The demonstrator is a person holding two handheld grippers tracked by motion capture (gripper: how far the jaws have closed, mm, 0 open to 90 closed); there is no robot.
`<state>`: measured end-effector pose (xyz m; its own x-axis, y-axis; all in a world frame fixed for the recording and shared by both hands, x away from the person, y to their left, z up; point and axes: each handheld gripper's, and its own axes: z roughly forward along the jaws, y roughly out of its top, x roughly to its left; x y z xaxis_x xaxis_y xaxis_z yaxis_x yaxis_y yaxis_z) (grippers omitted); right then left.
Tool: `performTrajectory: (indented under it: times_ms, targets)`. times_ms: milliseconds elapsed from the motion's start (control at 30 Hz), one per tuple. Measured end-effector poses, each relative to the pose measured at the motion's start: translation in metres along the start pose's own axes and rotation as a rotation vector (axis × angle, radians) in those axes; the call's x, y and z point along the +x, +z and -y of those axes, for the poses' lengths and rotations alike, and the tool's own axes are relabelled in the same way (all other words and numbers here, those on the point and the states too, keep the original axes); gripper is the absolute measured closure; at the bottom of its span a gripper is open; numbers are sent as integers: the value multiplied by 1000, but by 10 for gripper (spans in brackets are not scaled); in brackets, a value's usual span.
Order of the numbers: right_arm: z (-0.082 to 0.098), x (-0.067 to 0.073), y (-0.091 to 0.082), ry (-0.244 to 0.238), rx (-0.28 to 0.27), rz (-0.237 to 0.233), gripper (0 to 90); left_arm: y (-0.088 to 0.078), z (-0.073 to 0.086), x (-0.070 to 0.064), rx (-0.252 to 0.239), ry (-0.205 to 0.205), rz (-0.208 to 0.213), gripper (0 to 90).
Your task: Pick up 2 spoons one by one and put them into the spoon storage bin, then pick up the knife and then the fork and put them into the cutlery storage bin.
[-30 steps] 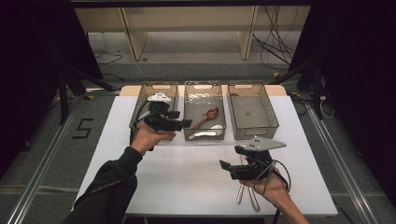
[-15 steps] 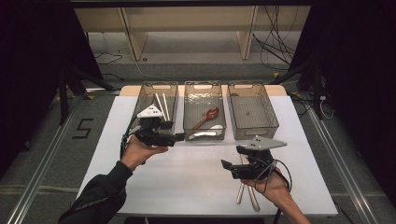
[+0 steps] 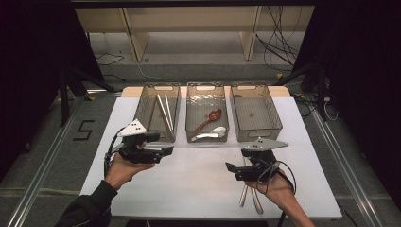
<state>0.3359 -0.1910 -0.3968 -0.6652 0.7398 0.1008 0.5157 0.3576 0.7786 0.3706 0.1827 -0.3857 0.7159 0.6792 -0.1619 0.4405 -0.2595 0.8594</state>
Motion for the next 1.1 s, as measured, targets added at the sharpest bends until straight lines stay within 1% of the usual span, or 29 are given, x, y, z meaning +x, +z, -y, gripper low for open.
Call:
performTrajectory:
  times_ms: [67, 200, 267, 333, 433, 500, 567, 700, 767, 900, 967, 1100]
  targets:
    - [1, -2, 0, 9, 9, 7, 260, -6, 2, 0, -10, -9, -1, 212]
    - [1, -6, -1, 21, 16, 17, 260, -15, 8, -1, -23, -6, -7, 197]
    - [1, -7, -1, 26, 25, 23, 260, -18, 13, -3, -25, -7, 1, 192]
    - [2, -9, -1, 33, 32, 29, 260, -21, 19, -5, -19, 6, -4, 192]
    - [2, -12, -1, 44, 50, 43, 260, -24, 25, -7, -8, 8, -6, 189]
    - [3, -15, 0, 58, 68, 50, 260, -26, 27, -7, -11, 4, -12, 184]
    - [4, -18, 1, 59, 98, 71, 259, -28, 30, -7, -17, -1, -13, 180]
    - [7, -22, 2, 69, 150, 87, 259, -31, 34, -8, -17, -8, -14, 175]
    - [8, -24, 3, 76, 175, 94, 259, -32, 36, -9, -10, -4, -13, 172]
    - [12, -29, 4, 90, 249, 112, 265, -33, 39, -11, -6, -1, -12, 169]
    - [14, -32, 5, 86, 279, 129, 270, -33, 40, -12, -2, 1, -10, 168]
    - [19, -35, 7, 91, 341, 145, 292, -34, 42, -12, -6, -2, -13, 167]
